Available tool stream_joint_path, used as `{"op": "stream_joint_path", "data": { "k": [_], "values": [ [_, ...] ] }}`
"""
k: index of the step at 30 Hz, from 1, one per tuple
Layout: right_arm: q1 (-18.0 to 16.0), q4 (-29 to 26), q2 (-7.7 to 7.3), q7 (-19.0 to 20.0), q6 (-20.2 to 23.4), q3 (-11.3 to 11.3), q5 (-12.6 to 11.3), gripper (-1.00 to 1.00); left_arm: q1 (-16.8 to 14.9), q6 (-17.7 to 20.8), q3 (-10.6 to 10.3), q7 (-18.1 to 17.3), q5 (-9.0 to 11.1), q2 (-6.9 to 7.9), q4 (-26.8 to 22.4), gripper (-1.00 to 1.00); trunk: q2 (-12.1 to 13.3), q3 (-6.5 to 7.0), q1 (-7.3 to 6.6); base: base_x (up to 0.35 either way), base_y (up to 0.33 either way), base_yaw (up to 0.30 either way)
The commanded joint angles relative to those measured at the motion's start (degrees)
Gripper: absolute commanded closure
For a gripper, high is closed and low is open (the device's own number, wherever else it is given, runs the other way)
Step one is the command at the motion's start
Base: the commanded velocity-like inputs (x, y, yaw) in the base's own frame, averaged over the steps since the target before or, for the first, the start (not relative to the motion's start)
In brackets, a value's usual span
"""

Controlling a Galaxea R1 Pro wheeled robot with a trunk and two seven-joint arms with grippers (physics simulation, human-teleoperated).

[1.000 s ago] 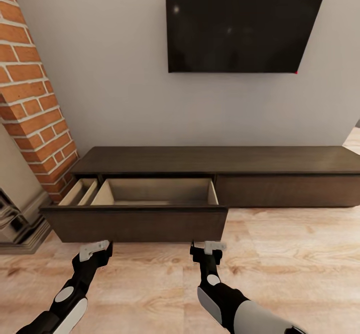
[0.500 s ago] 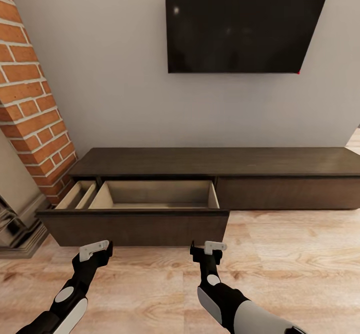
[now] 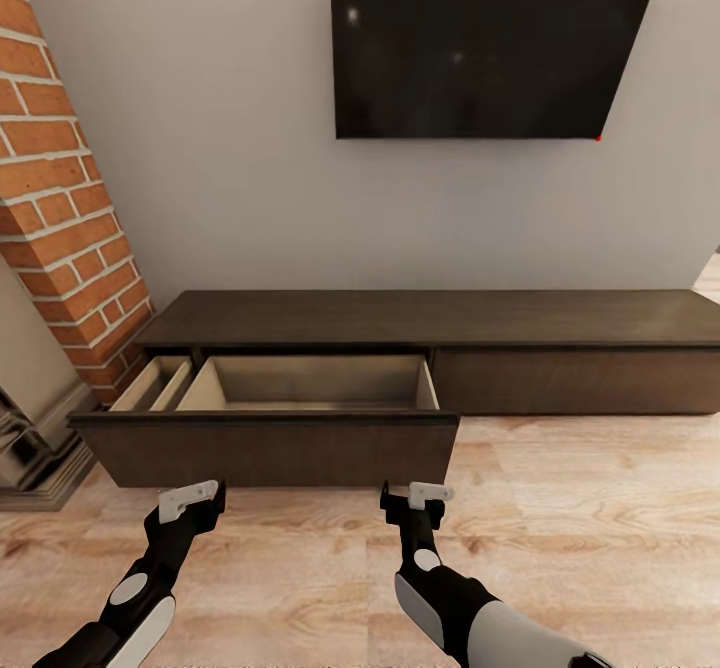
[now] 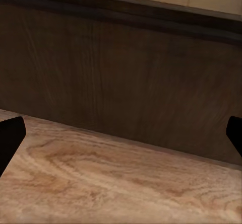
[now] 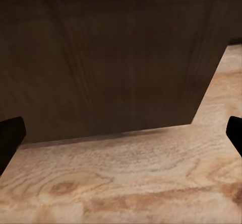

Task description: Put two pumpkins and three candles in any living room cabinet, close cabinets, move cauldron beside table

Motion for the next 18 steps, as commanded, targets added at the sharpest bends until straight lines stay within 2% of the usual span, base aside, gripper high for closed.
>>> {"op": "stream_joint_path", "data": {
  "k": [1, 5, 12, 15, 18],
  "values": [
    [-0.1, 0.0, 0.0, -0.2, -0.3, 0.5, -0.5, -1.0, -0.1, -0.3, -0.3, 0.4, 0.6, 0.09, 0.0, -1.0, -0.4, -0.24, 0.21, 0.0, 0.0, 0.0],
    [-0.1, 0.0, 0.0, -0.2, -0.3, 0.5, -0.5, -1.0, -0.1, -0.3, -0.3, 0.4, 0.6, 0.09, 0.0, -1.0, -2.0, -0.95, 1.09, 0.0, 0.0, 0.0],
    [-0.1, 0.0, 0.0, -0.2, -0.4, 0.5, -0.4, -1.0, -0.1, -0.3, -0.3, 0.4, 0.6, 0.09, 0.0, -1.0, -2.1, -2.5, 1.28, 0.0, 0.0, 0.0],
    [-0.1, 0.0, 0.0, -0.2, -0.5, 0.5, -0.3, -1.0, -0.1, -0.3, -0.3, 0.4, 0.6, 0.07, 0.0, -1.0, -2.1, -2.5, 1.28, 0.0, 0.0, 0.0],
    [-0.1, 0.0, 0.0, 0.0, -0.5, 0.5, -0.2, -1.0, -0.1, -0.3, -0.3, 0.4, 0.6, 0.09, 0.0, -1.0, -2.2, -3.17, 1.36, 0.0, 0.0, 0.0]
  ]
}}
